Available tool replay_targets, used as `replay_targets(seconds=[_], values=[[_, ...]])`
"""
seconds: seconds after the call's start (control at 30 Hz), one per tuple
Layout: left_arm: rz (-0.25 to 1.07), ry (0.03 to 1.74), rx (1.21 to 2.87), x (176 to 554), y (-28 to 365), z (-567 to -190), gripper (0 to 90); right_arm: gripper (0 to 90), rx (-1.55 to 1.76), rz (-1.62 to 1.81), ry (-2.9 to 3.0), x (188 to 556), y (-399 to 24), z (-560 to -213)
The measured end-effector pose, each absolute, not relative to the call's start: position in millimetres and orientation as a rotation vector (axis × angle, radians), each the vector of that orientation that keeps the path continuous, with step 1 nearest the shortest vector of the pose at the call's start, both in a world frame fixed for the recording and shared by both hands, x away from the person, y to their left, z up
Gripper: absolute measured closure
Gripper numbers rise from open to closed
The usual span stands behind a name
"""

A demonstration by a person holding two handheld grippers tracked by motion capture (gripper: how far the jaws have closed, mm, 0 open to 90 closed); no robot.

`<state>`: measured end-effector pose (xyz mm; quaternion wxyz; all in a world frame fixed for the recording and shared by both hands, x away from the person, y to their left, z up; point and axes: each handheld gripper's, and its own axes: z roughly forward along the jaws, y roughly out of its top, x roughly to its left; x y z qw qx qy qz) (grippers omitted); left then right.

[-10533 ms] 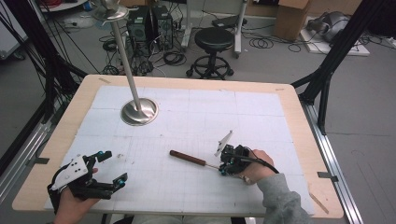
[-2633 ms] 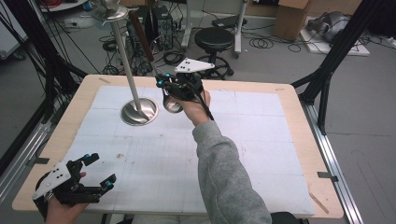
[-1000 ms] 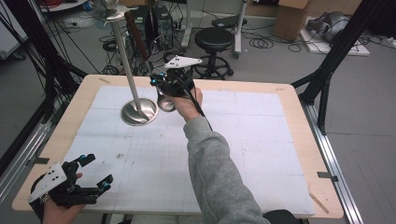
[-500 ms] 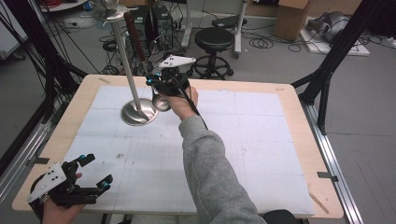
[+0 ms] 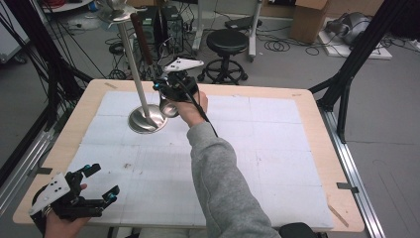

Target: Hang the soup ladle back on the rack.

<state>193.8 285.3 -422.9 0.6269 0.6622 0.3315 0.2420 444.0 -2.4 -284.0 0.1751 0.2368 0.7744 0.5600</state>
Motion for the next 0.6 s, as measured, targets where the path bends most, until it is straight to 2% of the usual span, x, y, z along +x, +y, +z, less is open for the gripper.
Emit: replay_targets(seconds=[0.13,0.6], values=[[0.552,0.759,1.519,194.2,284.3,-423.3,1.8,79.9,0.662,1.591,2.191,443.8,-0.7,-285.1],[0.551,0.748,1.518,194.3,281.5,-422.6,1.8,35.5,0.546,1.718,2.225,432.2,-21.9,-281.5]])
